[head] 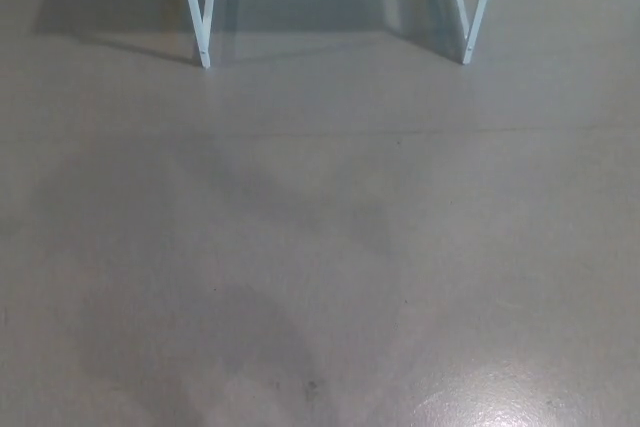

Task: The robot picks up a bottle from a person using its left hand and walk towards the table in frontand put the bottle on the table.

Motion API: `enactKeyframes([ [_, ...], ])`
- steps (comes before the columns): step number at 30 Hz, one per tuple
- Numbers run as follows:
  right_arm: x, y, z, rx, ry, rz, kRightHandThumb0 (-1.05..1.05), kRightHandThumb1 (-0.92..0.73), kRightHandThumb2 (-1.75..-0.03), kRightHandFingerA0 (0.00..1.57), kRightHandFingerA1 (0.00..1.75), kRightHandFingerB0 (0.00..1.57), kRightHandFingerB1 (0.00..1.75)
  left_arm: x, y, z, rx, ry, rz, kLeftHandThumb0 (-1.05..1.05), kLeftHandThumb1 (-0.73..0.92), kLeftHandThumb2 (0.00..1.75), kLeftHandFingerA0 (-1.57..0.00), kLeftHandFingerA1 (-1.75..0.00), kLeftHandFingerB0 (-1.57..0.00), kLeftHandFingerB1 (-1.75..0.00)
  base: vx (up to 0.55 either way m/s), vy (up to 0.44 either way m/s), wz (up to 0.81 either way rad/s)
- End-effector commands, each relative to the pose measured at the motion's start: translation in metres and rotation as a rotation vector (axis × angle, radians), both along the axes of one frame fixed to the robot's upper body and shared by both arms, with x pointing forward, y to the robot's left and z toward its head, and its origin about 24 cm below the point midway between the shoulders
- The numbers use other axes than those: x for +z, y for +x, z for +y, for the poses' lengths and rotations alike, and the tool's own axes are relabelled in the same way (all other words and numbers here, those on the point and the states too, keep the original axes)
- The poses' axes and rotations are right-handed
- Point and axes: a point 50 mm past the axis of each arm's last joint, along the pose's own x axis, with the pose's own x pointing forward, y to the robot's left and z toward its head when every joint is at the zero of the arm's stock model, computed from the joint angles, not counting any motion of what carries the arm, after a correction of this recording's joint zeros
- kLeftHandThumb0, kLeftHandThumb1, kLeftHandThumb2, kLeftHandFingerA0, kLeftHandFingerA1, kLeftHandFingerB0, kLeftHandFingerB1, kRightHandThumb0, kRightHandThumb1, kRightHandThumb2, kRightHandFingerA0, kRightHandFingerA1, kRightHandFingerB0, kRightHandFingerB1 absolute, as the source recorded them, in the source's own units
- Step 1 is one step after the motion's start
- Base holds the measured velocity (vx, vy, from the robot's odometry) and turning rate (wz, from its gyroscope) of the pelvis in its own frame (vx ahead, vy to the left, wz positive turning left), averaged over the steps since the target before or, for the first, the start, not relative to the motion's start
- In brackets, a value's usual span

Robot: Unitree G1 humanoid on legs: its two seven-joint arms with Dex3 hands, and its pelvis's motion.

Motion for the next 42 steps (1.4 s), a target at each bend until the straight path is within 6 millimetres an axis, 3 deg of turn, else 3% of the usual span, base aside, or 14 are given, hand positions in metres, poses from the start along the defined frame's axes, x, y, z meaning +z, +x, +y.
enactKeyframes([
  [1,0.004,-0.002,-0.008,-0.021,0.004,-0.037,-0.21,-0.62,-0.58,0.65,0.47,0.41,0.37,0.007,0.000,0.009,0.015,0.015,-0.049,-0.31,0.48,0.71,-0.53,-0.54,-0.43,-0.48,0.00,0.000,0.00],
  [2,0.004,-0.003,-0.008,-0.015,0.000,-0.035,-0.22,-0.63,-0.59,0.64,0.47,0.44,0.38,0.007,0.000,0.009,0.010,0.016,-0.046,-0.24,0.59,0.58,-0.54,-0.44,-0.46,-0.39,0.00,0.000,0.00],
  [7,0.003,-0.006,-0.008,-0.009,-0.003,-0.035,-0.23,-0.62,-0.58,0.64,0.48,0.45,0.39,0.007,-0.002,0.010,-0.008,0.033,-0.039,-0.33,0.47,0.72,-0.53,-0.55,-0.40,-0.48,0.00,0.000,0.00],
  [9,0.003,-0.006,-0.008,-0.006,-0.008,-0.031,-0.22,-0.62,-0.58,0.67,0.49,0.45,0.39,0.007,-0.002,0.010,-0.007,0.036,-0.036,-0.24,0.58,0.57,-0.57,-0.47,-0.46,-0.38,0.00,0.000,0.00],
  [25,0.002,-0.006,-0.007,0.031,-0.026,-0.012,-0.30,-0.57,-0.68,0.57,0.51,0.39,0.43,0.007,0.000,0.007,-0.056,0.060,-0.055,-0.27,0.52,0.56,-0.57,-0.45,-0.37,-0.35,0.00,0.000,0.00],
  [26,0.002,-0.006,-0.007,0.030,-0.026,-0.011,-0.30,-0.56,-0.67,0.57,0.51,0.39,0.43,0.010,0.004,0.003,-0.109,0.042,-0.122,-0.21,0.35,0.85,-0.35,-0.60,-0.14,-0.49,0.00,0.000,0.00],
  [30,0.002,-0.006,-0.007,0.030,-0.026,-0.010,-0.30,-0.56,-0.67,0.57,0.51,0.39,0.43,0.011,0.004,0.002,-0.118,0.040,-0.132,-0.21,0.35,0.85,-0.35,-0.60,-0.14,-0.49,0.00,0.000,0.00],
  [31,0.001,-0.007,-0.006,0.040,-0.031,0.001,-0.30,-0.57,-0.67,0.55,0.49,0.38,0.42,0.019,0.012,-0.005,-0.216,0.049,-0.215,-0.26,0.26,0.85,-0.09,-0.51,-0.09,-0.51,0.00,0.000,0.00],
  [35,-0.001,-0.008,-0.004,0.068,-0.048,0.025,-0.23,-0.64,-0.59,0.58,0.45,0.40,0.37,0.050,0.029,-0.039,-0.537,0.078,-0.465,-0.28,0.23,0.83,-0.07,-0.51,-0.07,-0.50,0.00,0.000,0.00],
  [36,-0.001,-0.008,-0.004,0.074,-0.053,0.028,-0.31,-0.58,-0.69,0.56,0.51,0.39,0.43,0.059,0.032,-0.050,-0.610,0.076,-0.509,-0.59,0.46,0.55,-0.19,-0.31,-0.15,-0.28,0.00,0.000,0.00],
  [37,-0.001,-0.008,-0.003,0.082,-0.057,0.032,-0.24,-0.65,-0.59,0.61,0.45,0.44,0.38,0.077,0.034,-0.072,-0.746,0.069,-0.592,-0.32,0.23,0.83,0.00,-0.49,0.00,-0.48,0.00,0.000,0.00],
  [38,-0.001,-0.008,-0.004,0.082,-0.052,0.030,-0.24,-0.65,-0.59,0.61,0.45,0.44,0.38,0.082,0.035,-0.078,-0.781,0.067,-0.610,-0.32,0.23,0.83,0.00,-0.49,0.00,-0.48,0.00,0.000,0.00],
  [39,-0.001,-0.008,-0.004,0.079,-0.048,0.030,-0.24,-0.65,-0.59,0.61,0.46,0.45,0.38,0.087,0.035,-0.085,-0.819,0.051,-0.628,-0.65,0.42,0.70,-0.08,-0.38,-0.01,-0.28,0.00,0.000,0.00],
  [42,-0.002,-0.008,-0.003,0.071,-0.046,0.030,-0.23,-0.65,-0.59,0.63,0.45,0.45,0.38,0.100,0.035,-0.099,-0.889,0.040,-0.660,-0.65,0.41,0.68,-0.10,-0.38,-0.12,-0.21,0.00,0.000,0.00],
])
